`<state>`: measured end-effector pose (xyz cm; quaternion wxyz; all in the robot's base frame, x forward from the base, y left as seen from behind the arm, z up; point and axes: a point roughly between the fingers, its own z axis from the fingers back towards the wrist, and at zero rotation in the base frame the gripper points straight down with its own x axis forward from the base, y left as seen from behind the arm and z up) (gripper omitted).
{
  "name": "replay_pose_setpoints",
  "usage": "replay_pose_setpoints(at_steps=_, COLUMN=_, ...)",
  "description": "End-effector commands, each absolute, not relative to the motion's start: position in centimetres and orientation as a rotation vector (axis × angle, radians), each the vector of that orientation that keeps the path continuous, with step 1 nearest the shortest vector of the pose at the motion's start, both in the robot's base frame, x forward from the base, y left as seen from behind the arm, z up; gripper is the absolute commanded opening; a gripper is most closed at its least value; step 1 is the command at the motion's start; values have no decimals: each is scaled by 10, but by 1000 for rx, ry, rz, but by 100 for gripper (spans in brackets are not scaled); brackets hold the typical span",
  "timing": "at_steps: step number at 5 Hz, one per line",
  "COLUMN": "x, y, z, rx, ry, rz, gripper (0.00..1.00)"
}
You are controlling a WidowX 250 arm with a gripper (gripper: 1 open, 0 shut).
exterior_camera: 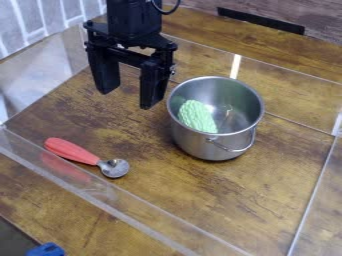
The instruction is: Move the pink spoon to the right
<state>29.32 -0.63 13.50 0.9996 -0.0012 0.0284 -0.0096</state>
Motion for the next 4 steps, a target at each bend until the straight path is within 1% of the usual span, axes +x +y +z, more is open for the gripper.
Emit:
replay_pose_setpoints(at_steps=1, x=293, y=-4, z=120, rx=-8, ry=83, rz=-41, gripper=100)
replay_pose_setpoints(at_steps=2, x=288, y=19, z=103, rx=7, ry=90, rz=-145, gripper=100)
replay_pose_setpoints(at_steps=4, x=287, y=75, z=77, rx=58, ry=66, rz=-384, gripper=100)
